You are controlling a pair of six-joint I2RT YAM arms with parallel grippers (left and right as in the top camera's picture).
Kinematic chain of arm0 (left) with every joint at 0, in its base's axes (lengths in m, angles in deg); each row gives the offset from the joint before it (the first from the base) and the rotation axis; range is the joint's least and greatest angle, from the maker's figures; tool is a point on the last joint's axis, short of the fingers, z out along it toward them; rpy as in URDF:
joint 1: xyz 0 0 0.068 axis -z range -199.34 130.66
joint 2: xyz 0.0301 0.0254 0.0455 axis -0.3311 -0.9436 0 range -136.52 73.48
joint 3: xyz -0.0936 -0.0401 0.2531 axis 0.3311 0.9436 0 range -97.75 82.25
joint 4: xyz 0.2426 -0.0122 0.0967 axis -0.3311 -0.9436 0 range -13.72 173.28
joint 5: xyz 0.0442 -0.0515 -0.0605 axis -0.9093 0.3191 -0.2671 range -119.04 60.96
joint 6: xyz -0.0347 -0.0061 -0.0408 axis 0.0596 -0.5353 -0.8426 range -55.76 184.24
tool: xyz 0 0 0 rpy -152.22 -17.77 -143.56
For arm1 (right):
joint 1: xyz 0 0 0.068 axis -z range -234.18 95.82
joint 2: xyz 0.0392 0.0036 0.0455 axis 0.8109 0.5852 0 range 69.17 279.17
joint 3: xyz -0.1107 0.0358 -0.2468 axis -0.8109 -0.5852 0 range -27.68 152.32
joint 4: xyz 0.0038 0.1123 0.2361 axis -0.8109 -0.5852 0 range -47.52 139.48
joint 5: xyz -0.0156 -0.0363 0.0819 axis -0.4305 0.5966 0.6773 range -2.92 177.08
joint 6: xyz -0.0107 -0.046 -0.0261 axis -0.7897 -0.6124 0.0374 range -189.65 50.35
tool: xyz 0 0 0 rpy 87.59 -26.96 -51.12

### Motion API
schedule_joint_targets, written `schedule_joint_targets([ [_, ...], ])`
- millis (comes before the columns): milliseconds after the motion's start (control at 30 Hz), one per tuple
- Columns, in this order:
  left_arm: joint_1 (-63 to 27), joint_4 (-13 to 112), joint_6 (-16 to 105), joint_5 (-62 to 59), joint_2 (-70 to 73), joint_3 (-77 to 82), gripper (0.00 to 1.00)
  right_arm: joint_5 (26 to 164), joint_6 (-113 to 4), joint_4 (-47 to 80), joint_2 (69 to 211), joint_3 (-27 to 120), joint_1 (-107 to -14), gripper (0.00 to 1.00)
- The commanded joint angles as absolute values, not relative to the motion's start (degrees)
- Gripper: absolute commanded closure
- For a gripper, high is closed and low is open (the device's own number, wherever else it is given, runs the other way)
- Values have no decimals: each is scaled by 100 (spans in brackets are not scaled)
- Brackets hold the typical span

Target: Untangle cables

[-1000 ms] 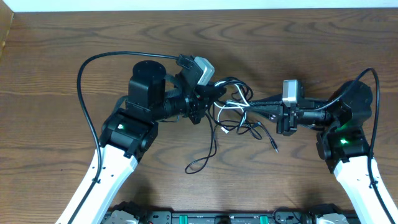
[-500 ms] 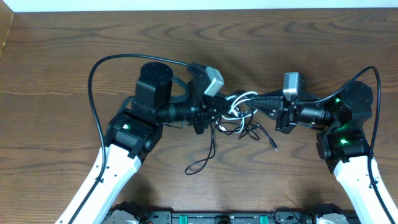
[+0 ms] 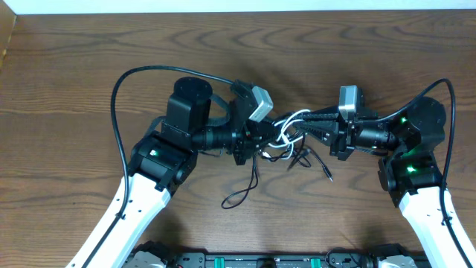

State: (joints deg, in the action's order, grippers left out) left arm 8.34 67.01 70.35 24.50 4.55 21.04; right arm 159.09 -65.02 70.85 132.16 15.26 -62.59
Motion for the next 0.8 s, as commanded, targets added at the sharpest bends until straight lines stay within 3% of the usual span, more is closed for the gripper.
schedule_joint_targets([
  [0,913,6375,7739,2686,457,2014,92,15688,-6432,7091,13209,1541,-6296,89],
  [367,909,6683,7665,2689,564,2014,92,15450,-6456,6875,13209,1539,-6268,87],
  [533,896,6675,7669,2689,571,2014,92,15448,-6507,6757,13209,1539,-6198,79],
  [767,620,7359,7092,2689,636,2014,92,15443,-7709,5657,13209,1539,-6106,76],
])
